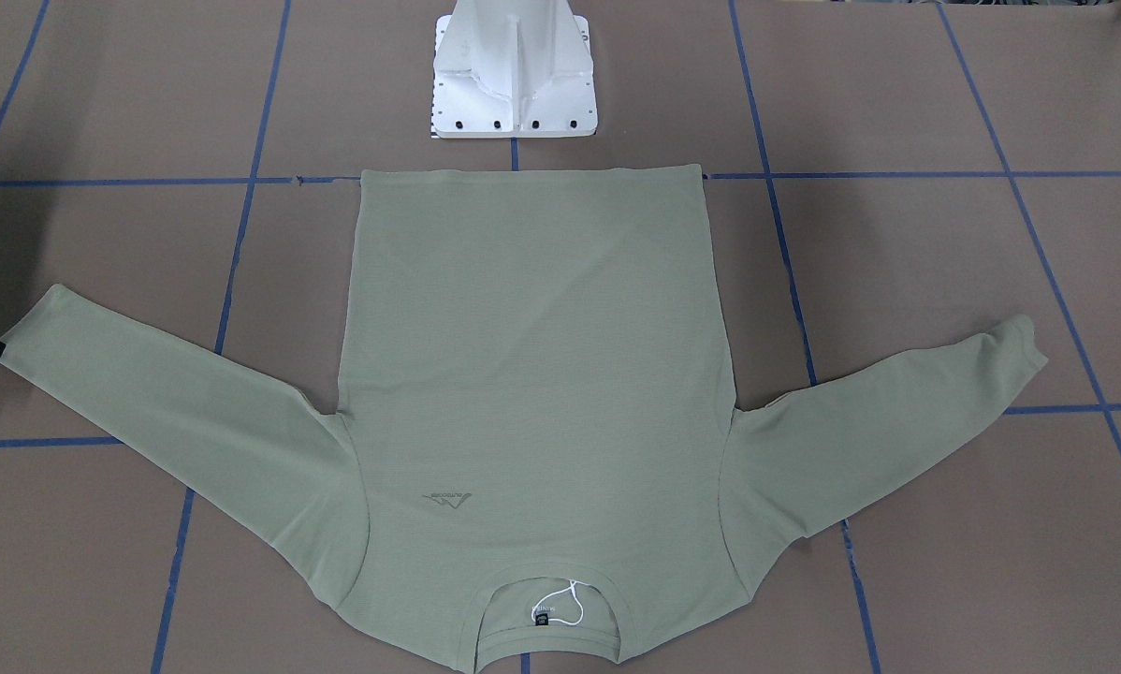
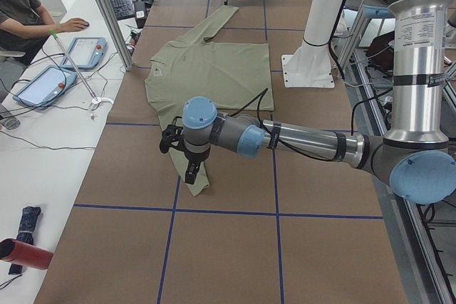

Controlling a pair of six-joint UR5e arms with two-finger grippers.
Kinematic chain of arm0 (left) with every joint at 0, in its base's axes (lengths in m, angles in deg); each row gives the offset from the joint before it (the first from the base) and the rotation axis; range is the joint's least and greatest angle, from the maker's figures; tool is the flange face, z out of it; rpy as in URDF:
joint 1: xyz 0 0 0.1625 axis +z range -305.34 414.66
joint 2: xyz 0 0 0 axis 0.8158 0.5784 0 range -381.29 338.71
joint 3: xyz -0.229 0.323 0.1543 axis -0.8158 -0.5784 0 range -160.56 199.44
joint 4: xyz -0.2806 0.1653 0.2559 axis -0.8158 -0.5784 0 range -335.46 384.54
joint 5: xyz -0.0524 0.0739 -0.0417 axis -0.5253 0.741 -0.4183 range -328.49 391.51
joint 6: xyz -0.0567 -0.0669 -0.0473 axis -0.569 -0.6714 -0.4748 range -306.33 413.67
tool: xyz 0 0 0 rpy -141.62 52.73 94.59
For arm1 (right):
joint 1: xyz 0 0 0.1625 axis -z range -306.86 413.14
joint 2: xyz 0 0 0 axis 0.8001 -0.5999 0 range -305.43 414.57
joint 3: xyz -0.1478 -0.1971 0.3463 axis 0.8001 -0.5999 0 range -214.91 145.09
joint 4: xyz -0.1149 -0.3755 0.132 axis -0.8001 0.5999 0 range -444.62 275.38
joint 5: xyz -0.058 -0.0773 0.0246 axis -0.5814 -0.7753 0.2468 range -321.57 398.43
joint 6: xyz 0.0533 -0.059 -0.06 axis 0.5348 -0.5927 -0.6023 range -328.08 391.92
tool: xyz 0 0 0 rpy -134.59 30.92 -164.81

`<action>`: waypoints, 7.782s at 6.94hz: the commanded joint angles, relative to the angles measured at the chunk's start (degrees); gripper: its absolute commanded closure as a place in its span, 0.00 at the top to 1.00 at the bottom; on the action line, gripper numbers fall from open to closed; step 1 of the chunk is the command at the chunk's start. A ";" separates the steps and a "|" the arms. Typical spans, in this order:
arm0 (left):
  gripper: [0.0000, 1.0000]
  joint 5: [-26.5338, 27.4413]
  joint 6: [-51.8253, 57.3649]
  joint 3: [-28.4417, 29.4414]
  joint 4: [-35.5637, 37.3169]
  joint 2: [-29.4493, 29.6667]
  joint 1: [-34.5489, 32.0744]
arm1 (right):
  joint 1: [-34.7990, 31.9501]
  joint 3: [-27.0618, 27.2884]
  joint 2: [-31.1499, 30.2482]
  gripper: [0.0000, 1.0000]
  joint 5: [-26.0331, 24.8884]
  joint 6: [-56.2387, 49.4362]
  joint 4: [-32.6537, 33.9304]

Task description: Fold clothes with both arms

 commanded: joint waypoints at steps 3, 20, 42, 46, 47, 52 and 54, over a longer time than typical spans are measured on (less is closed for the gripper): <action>1.00 -0.09 -0.02 -0.25 0.03 0.09 0.00 | 0.00 6.37 0.18 0.00 1.09 0.49 0.80; 1.00 -2.20 -0.11 -2.45 0.21 0.00 0.00 | 34.19 -23.65 74.89 0.00 -36.87 50.59 6.87; 0.87 -3.79 -17.60 35.25 -24.84 13.27 14.85 | 26.10 14.67 45.89 0.99 -33.45 55.87 26.82; 0.78 -3.60 -17.86 38.86 -28.88 13.36 15.29 | 26.37 14.84 45.45 0.99 -33.45 55.87 26.82; 0.67 -3.60 -17.95 38.77 -28.88 13.45 15.29 | 26.37 14.93 45.36 0.99 -33.45 55.87 26.82; 0.00 -3.69 -18.65 38.25 -28.97 13.27 15.29 | 26.37 15.98 44.31 0.99 -33.37 55.78 26.82; 0.00 -4.22 -18.74 36.93 -28.89 13.27 15.29 | 26.37 16.69 43.78 0.99 -33.36 55.78 26.82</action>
